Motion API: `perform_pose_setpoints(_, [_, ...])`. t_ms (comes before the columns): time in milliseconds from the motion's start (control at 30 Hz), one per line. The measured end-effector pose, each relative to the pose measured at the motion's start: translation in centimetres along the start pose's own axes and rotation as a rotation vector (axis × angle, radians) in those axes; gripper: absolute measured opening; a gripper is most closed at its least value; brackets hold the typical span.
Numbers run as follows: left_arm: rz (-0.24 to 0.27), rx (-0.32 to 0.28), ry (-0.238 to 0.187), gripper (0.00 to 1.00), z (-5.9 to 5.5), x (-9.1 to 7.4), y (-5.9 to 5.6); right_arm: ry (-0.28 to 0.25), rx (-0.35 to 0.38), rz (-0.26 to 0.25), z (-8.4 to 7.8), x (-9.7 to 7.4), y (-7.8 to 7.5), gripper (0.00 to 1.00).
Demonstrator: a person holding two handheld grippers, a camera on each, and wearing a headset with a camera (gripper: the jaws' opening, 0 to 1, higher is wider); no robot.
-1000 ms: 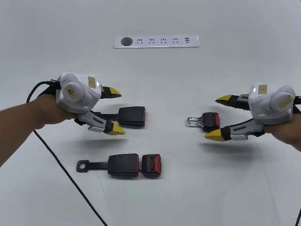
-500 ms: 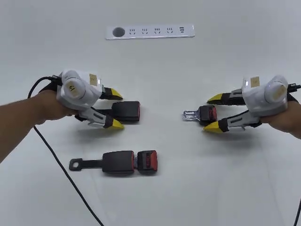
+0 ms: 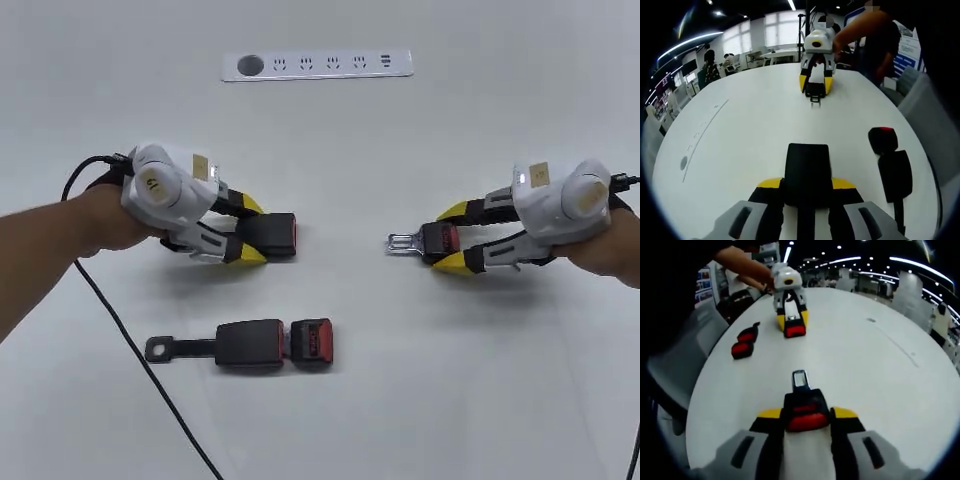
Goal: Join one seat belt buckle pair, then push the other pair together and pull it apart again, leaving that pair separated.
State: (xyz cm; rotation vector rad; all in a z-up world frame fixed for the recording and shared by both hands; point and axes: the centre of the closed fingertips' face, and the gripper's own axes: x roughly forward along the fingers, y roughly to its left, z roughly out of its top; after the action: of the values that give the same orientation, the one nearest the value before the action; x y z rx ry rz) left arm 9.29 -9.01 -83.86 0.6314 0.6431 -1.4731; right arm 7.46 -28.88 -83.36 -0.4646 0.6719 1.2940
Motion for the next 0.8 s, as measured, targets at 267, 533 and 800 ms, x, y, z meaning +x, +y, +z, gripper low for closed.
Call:
perform_pose_setpoints(267, [-0.014, -0.001, -0.005, 0.35, 0.1, -0.2, -0.2, -0.063, 0.030, -0.017, -0.1, -0.1, 0.2, 0.35])
perform_pose_setpoints(533, [-0.016, -0.010, -0.015, 0.35, 0.1, -0.4, -0.3, -0.097, 0.052, -0.030, 0.3, 0.2, 0.3, 0.35])
perform_pose_setpoints(800, [-0.018, -0.015, -0.017, 0.35, 0.1, -0.5, -0.3, -0.138, 0.078, -0.045, 1.2, 1.0, 0.5, 0.35])
